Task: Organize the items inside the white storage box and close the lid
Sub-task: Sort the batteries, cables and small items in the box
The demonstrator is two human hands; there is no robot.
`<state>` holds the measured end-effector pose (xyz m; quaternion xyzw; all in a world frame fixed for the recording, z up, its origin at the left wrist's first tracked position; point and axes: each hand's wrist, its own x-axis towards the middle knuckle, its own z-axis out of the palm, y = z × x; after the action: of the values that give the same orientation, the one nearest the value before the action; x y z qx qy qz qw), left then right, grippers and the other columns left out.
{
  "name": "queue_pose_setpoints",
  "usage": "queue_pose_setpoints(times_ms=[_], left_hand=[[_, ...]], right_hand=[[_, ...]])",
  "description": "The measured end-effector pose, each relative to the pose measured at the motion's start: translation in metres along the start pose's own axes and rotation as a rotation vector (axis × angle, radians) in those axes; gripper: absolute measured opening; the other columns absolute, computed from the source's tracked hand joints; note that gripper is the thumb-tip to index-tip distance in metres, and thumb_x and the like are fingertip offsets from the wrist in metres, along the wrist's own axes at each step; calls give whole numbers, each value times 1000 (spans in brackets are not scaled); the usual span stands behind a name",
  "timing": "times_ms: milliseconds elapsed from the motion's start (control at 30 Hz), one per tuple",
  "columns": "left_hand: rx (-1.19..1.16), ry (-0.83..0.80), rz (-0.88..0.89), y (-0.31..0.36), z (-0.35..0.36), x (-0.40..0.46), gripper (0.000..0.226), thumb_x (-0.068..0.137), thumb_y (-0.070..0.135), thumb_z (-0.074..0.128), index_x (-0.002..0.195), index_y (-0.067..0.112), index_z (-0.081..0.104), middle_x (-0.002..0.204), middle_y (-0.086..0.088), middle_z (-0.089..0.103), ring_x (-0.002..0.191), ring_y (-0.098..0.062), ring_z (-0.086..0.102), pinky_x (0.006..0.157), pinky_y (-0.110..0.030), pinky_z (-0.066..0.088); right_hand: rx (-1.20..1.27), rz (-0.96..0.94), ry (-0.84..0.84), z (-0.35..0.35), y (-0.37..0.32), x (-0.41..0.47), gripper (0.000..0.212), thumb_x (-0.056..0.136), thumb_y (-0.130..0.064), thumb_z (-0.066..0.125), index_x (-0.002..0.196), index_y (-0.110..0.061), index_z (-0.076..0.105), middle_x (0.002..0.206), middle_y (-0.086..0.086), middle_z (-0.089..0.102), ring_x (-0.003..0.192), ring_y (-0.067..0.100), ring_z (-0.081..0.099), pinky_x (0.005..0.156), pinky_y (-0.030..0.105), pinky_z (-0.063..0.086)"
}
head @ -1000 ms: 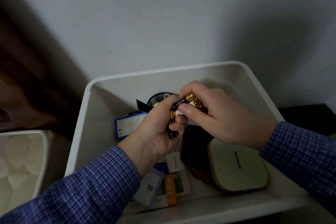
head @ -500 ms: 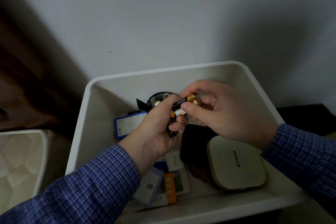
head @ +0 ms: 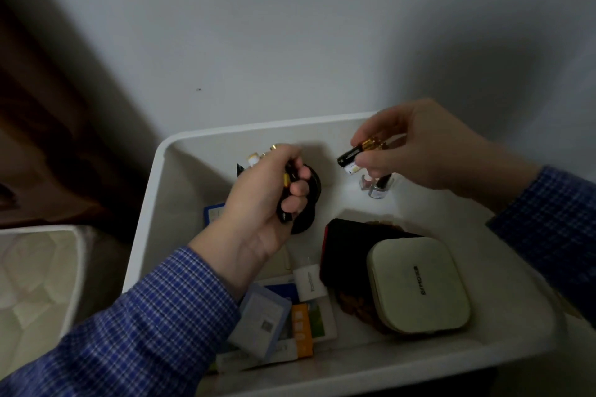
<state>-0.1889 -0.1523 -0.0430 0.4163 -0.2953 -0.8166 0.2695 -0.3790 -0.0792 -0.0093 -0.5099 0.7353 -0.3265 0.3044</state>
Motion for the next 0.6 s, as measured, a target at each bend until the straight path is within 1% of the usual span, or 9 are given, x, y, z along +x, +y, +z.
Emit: queue_pose_setpoints(times_ms=[33,100,167,233,267,300,433,500,600], left_hand=[[-16,-20,33,4,0,-2,22,97,19,53,76,13,49,64,-2,51,38,-5,35,26,-13,22],[-42,-63,67,10,1,-6,23,98,19,53,76,12,50,63,-2,51,37,-5,35,25,-13,21],[-58,-97,65,12,3,-8,23,98,19,52,76,12,49,63,-2,50,36,-5,35,25,-13,20],[-73,-118,58,14,4,-11,24,99,20,52,76,12,49,63,-2,50,35,-4,34,24,-13,20],[-86,-125,61,15,4,-12,24,99,20,52,76,12,49,64,-2,50,35,-5,34,24,-13,20],[-105,-131,68,17,3,-13,25,99,20,52,76,12,49,64,-3,50,35,-5,34,24,-12,20],[-183,-151,86,24,1,-15,26,99,20,52,74,12,49,64,-3,49,36,-5,35,25,-12,20],[-194,-152,81,24,0,-15,26,99,20,52,75,12,48,65,-3,49,37,-4,35,25,-12,20],[-189,-153,66,22,1,-15,25,99,20,52,75,12,48,65,-3,49,36,-4,35,25,-12,20]], right_hand=[[-125,-14,2,4,3,4,16,71,-28,78,85,-35,74,73,-7,76,65,9,75,72,33,60],[-278,-47,-54,22,11,13,13,76,-22,79,83,-31,73,70,-12,72,65,3,70,68,27,55],[-419,-77,-115,44,23,23,15,80,-17,79,92,-25,74,83,-13,68,79,9,67,74,27,51],[-536,-64,-137,63,34,36,19,85,-18,76,104,-22,75,100,-1,71,94,20,65,87,34,53],[-569,-43,-140,69,38,41,19,87,-19,74,106,-21,75,104,3,71,97,24,65,91,38,54],[-608,-30,-138,75,42,45,18,89,-20,72,106,-19,74,104,5,71,97,26,65,91,39,55],[-786,-38,-118,95,49,52,15,91,-26,69,99,-13,72,98,8,70,93,27,67,82,32,56],[-778,-18,-122,102,52,52,15,89,-25,71,94,-12,69,98,11,69,91,30,67,76,27,52],[-736,-8,-114,104,55,54,17,85,-26,72,93,-11,68,99,13,68,92,32,67,71,28,49]])
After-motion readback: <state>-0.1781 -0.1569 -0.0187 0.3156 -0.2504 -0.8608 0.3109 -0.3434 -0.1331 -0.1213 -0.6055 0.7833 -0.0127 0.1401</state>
